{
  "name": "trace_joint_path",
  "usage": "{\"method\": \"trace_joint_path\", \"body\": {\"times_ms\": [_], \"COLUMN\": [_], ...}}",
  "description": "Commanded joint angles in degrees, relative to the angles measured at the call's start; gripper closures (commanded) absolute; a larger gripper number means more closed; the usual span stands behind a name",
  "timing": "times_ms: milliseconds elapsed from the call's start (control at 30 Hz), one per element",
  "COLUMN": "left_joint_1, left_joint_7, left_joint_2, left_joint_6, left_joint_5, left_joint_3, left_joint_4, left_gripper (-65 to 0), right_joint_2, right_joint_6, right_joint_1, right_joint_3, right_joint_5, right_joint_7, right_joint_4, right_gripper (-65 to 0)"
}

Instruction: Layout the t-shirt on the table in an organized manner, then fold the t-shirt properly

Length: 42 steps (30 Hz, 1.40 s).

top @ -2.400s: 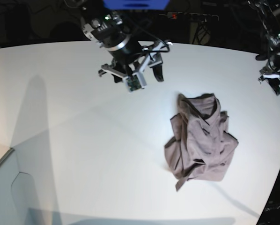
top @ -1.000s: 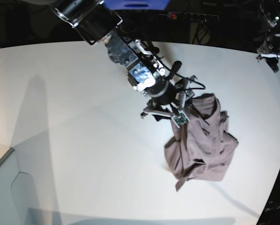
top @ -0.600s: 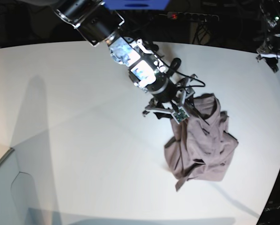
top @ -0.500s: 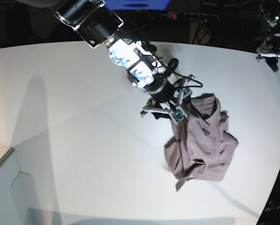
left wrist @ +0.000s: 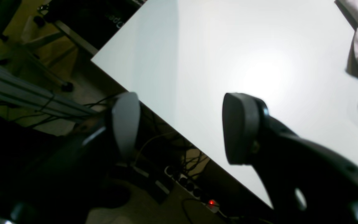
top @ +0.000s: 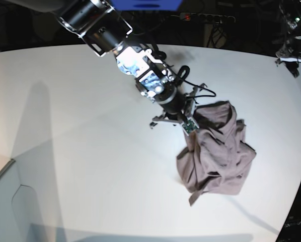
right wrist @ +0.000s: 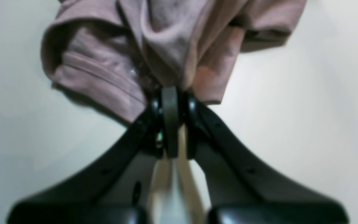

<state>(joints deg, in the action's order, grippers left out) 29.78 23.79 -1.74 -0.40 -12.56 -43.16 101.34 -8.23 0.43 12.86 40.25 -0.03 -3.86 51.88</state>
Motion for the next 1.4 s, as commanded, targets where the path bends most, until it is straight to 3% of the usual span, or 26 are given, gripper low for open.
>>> {"method": "trace_joint_path", "body": {"times_ms": [0,267,633,900,1000,1133,1267,1367], "left_joint_1": [0.24,-0.2,-5.21,-14.0,-18.22,-23.23,-28.59,-33.78], "left_joint_7": [-1.42,-1.42,-1.51,-1.51,-1.51,-1.51,-1.59,-1.86], "left_joint_2": [-0.5,-0.5,-0.5,-0.59,-0.59,-0.59,-0.59,-0.5], "left_joint_6": [0.1,0.1,0.1,0.18,0.62,0.71,0.71,0.71], "left_joint_5": [-0.06,-0.06,0.29,0.38,0.38,0.38,0.12,-0.06], "left_joint_3": [-0.14,0.83,13.05,20.52,23.95,28.17,32.39,34.06], "left_joint_4": [0.77,1.47,1.47,0.68,-1.87,-6.97,-13.56,-19.63], "left_gripper": [-40.6,-40.6,-40.8,-40.8,-40.8,-40.8,-40.8,-40.8], "right_joint_2": [-0.77,4.32,10.56,11.17,12.49,13.37,13.46,13.28], "right_joint_6": [0.41,0.41,0.41,0.41,0.41,0.41,0.41,0.41], "right_joint_1": [0.98,-6.23,-20.38,-23.98,-24.6,-25.04,-27.24,-28.82], "right_joint_3": [-0.47,-11.99,-31.94,-43.9,-44.51,-44.86,-44.86,-44.86], "right_joint_5": [-0.01,-0.01,-0.01,-0.1,-0.19,-0.19,-0.1,-0.1], "right_joint_7": [2.06,1.79,1.79,1.62,-2.16,-7.53,-8.14,-8.32], "right_joint_4": [2.5,17.0,35.29,36.96,37.05,38.1,40.65,42.58], "right_gripper": [0.0,0.0,0.0,0.0,-0.4,-11.4,-22.7,-26.4]}}
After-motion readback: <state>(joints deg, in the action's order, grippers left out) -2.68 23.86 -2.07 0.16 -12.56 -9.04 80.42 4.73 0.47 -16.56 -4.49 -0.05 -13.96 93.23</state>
